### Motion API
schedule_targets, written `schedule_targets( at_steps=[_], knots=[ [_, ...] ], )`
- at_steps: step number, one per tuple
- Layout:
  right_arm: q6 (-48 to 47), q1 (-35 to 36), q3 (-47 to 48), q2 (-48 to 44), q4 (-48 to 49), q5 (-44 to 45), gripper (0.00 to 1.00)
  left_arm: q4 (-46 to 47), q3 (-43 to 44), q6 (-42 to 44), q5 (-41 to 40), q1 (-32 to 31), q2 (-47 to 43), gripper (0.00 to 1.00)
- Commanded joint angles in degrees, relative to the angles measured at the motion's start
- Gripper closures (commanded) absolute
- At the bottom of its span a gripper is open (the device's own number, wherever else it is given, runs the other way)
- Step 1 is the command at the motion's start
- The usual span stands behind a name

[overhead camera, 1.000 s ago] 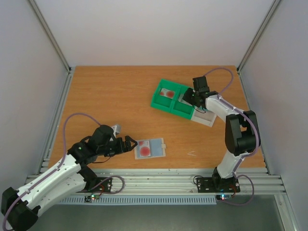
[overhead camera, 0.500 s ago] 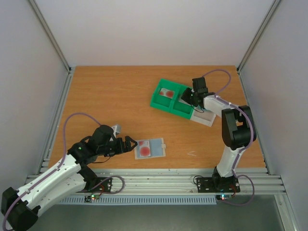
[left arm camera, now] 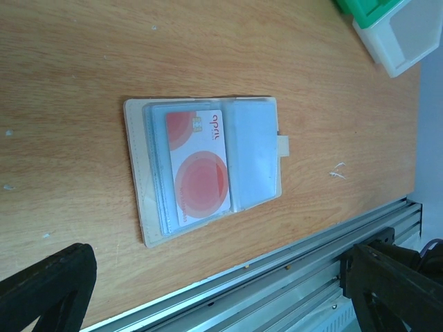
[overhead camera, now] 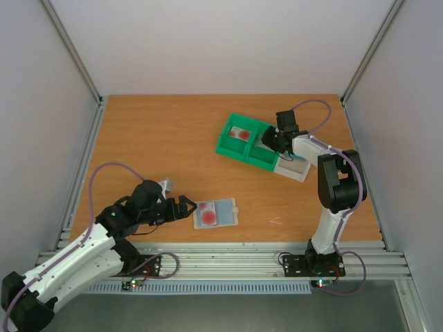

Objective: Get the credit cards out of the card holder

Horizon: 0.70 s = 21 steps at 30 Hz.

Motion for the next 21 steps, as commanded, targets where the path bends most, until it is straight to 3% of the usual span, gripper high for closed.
schedule_targets(
  at_steps=[1,10,21],
  knots=[
    [0.0,-0.1,2.2,0.1,-2.9,1.1,0.79,0.7,-0.2,-0.2,-1.2,-0.1,-1.5,0.01],
    [-1.1,-0.1,5.6,-1.4,-11.3,6.8,0.71,0.6,-0.3,-0.3,-1.3,-0.1,-1.0,0.01],
    [-2.6,0.1,5.1,-7.7,-15.9,3.1,0.65,1.3,-1.5,-0.7,-2.5,-0.1,-0.5,0.01]
  ],
)
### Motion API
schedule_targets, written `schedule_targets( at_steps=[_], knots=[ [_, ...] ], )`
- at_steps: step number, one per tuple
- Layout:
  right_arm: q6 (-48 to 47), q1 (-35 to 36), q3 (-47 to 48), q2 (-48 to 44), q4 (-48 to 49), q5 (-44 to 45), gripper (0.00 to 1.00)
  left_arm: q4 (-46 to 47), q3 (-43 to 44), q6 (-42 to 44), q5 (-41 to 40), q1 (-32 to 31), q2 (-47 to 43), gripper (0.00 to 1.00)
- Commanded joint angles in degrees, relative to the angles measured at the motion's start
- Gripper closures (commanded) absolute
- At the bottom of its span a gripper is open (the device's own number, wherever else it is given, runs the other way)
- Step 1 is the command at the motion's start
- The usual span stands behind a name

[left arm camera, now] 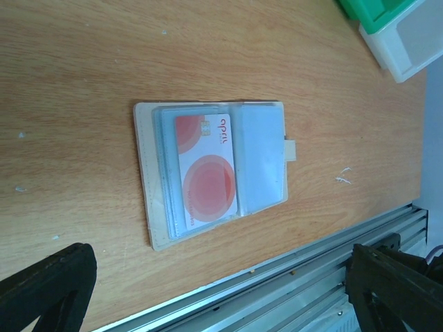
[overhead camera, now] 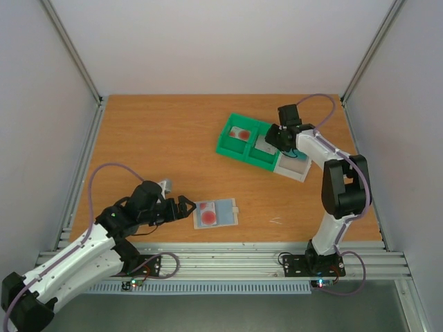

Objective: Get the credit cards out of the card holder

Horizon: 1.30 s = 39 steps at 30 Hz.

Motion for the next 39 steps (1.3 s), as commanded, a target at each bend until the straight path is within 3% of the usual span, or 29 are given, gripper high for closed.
schedule_targets(
  at_steps=[1,8,14,23,32,39],
  knots=[
    [-1.2,0.2,0.2,-5.4,-2.5,-2.0,0.64,1.3,-1.1,-0.6,-1.5,-0.1,0.6,0.01],
    [-2.4,1.6,-4.1,-11.8,-3.4,-7.5,0.63,1.4,-0.3,-0.1,-1.6,-0.1,3.1,0.01],
    [-4.5,3.6,-7.6,-18.0,-8.1,-11.6,0.63,3.5,0.0,0.0,-1.4,0.0,6.1,0.08],
    [-6.4,10.8,-15.6,-26.4,-11.0,-13.4,0.64,12.3,-2.6,-1.5,-1.5,-0.1,12.2,0.28],
    [-1.1,19.4,-25.2,-30.1,-3.3,-17.0,0.67,20.9,-2.4,-1.5,0.2,-0.1,19.0,0.60],
    [2.8,27.6,-29.5,-28.7,2.4,-16.4,0.69,28.1,-3.7,-2.0,3.4,0.0,24.3,0.62]
  ],
)
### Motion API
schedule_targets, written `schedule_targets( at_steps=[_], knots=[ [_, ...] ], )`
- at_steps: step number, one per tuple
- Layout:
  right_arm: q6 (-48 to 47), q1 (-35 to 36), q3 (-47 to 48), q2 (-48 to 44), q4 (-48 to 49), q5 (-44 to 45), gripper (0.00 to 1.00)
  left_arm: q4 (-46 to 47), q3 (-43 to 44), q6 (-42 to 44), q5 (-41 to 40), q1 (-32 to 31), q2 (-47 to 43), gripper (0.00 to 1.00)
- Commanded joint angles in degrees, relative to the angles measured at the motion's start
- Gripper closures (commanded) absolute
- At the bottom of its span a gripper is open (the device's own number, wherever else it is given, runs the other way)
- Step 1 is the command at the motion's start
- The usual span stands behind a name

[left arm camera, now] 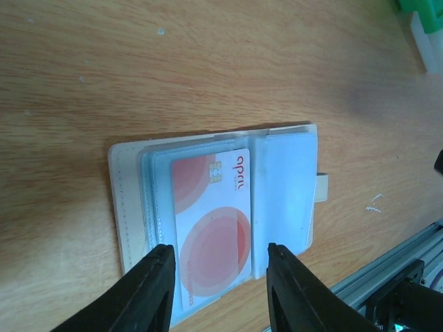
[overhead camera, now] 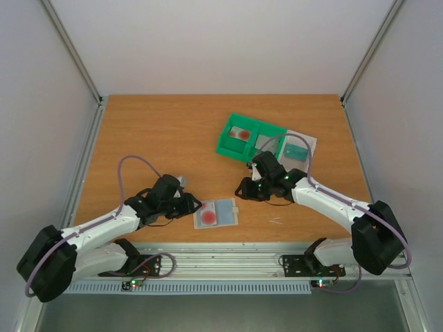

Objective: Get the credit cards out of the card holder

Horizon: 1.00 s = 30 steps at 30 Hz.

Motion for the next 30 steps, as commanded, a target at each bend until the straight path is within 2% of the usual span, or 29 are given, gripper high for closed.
schedule_targets(
  at_steps=[1,7,13,18,30],
  knots=[
    [3.8,5.3,-1.7,0.7,5.8,-0.3,0.69,8.9,-1.4,-0.5,3.0,-0.1,3.5,0.63],
    [7.0,12.8,-3.0,5.0,12.3,1.1,0.70,12.2,-2.2,-0.5,4.2,-0.1,8.4,0.75],
    [8.6,17.1,-1.3,10.3,15.1,2.3,0.73,12.7,-2.9,-0.6,4.1,-0.1,9.8,0.86],
    [8.8,18.7,-0.3,13.6,16.2,2.8,0.74,10.4,-2.9,0.2,2.8,-0.1,9.2,0.90],
    [9.1,18.8,0.3,16.6,17.9,2.6,0.75,11.4,-3.1,0.8,4.1,-0.1,10.8,0.94]
  ],
)
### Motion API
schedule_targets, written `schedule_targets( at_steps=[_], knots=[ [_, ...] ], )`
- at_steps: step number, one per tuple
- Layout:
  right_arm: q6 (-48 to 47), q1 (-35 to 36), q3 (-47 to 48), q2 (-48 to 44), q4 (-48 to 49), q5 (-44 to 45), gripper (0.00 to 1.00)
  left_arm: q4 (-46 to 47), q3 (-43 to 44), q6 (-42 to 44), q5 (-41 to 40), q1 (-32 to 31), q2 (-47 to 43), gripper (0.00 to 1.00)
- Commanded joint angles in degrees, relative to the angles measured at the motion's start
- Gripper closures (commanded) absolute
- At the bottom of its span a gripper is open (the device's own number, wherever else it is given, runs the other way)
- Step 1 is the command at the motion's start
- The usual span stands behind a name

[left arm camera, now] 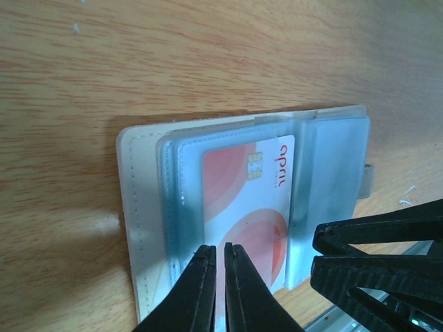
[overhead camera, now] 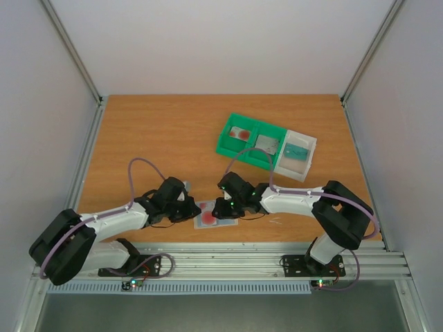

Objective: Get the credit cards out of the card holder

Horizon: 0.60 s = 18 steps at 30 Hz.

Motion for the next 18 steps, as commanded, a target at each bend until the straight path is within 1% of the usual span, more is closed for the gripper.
schedule_targets(
  at_steps=[1,18],
  knots=[
    [0.5,0.4,1.7,0.8,2.0,0.6,0.76,1.9,-0.5,1.4,-0.3,0.0,0.9,0.94],
    [0.2,0.4,2.5,3.4,2.5,1.3,0.78,2.0,-0.8,2.1,-0.3,-0.1,4.1,0.95]
  ],
)
